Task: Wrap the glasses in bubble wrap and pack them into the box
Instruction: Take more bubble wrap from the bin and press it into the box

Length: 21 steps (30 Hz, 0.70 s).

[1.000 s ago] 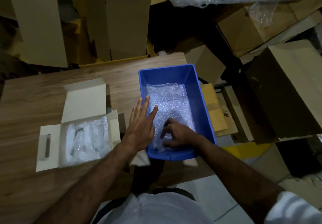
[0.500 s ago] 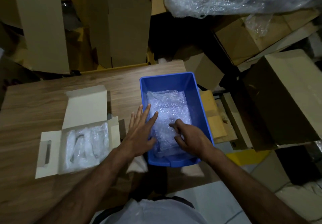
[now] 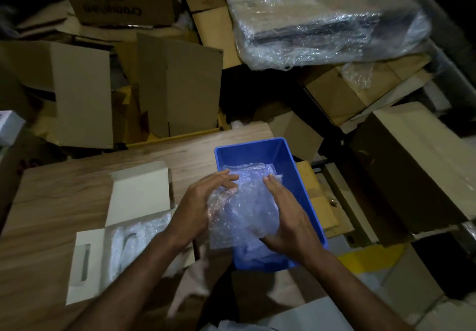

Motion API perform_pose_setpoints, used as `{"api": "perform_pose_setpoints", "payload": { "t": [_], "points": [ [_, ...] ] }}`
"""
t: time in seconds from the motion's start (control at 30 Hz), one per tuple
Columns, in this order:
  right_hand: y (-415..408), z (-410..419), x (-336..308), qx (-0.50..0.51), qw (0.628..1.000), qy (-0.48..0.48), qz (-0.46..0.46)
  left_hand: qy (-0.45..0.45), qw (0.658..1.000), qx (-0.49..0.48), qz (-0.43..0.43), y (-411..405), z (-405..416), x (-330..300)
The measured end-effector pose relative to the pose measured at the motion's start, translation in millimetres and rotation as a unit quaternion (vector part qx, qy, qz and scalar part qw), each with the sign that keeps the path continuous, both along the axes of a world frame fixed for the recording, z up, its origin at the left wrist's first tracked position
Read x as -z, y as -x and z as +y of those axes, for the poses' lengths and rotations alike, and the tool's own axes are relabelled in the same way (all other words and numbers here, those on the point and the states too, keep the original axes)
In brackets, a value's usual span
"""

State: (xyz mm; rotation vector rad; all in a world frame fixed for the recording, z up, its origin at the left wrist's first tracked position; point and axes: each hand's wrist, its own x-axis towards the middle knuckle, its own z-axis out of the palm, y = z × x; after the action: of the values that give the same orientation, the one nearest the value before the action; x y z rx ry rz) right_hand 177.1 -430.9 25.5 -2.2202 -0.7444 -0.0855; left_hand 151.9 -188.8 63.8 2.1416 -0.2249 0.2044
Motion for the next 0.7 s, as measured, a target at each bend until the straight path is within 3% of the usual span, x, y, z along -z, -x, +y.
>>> {"api": "perform_pose_setpoints", "payload": {
  "t": [0.17, 0.3, 0.47, 0.53, 0.57, 0.6, 0.67, 0.7],
  "points": [
    [-3, 48, -37, -0.008, 1.000, -0.021, -0.008, 0.019, 0.996, -0.038, -0.081, 34, 36, -41],
    [4, 87, -64, -0.087, 0.994, -0.037, -0.060, 0.141, 0.980, -0.130, -0.048, 62, 68, -63],
    [18, 141, -113, -0.122, 0.982, -0.142, 0.027, 0.310, 0.889, -0.336, 0.010, 84, 95, -67],
    [20, 168, -120, -0.066, 0.963, -0.222, 0.137, 0.342, 0.863, -0.366, 0.056, 92, 108, -63],
    [23, 180, -123, -0.027, 0.930, -0.280, 0.235, 0.359, 0.848, -0.381, 0.083, 94, 116, -58],
    [28, 191, -124, 0.007, 0.872, -0.332, 0.361, 0.381, 0.829, -0.394, 0.111, 96, 124, -53],
    [41, 205, -118, 0.034, 0.700, -0.386, 0.599, 0.415, 0.790, -0.425, 0.150, 100, 137, -42],
    [51, 207, -115, 0.033, 0.638, -0.381, 0.668, 0.419, 0.780, -0.438, 0.156, 104, 141, -37]
  ]
}}
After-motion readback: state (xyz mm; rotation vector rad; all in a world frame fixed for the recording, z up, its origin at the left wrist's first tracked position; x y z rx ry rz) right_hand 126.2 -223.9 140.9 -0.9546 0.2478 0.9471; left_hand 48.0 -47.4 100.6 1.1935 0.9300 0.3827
